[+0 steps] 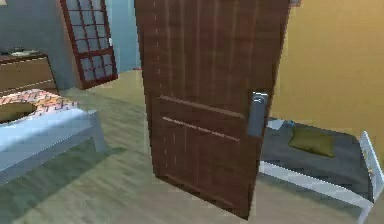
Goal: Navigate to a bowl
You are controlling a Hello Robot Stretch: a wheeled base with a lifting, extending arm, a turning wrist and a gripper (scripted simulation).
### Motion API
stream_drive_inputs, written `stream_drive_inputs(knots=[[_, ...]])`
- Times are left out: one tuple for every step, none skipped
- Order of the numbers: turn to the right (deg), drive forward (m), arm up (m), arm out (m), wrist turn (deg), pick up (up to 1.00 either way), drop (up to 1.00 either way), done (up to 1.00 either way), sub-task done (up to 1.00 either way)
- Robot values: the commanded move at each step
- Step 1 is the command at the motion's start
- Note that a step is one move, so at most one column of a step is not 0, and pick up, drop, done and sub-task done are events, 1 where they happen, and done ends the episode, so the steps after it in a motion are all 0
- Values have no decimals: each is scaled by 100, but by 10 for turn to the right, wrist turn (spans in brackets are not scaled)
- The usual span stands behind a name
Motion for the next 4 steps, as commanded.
stream_drive_inputs(knots=[[-240,0,0,0,0,0,0,0,0],[0,100,0,0,0,0,0,0,0],[0,60,0,0,0,0,0,0,0],[150,0,0,0,0,0,0,0,0]])
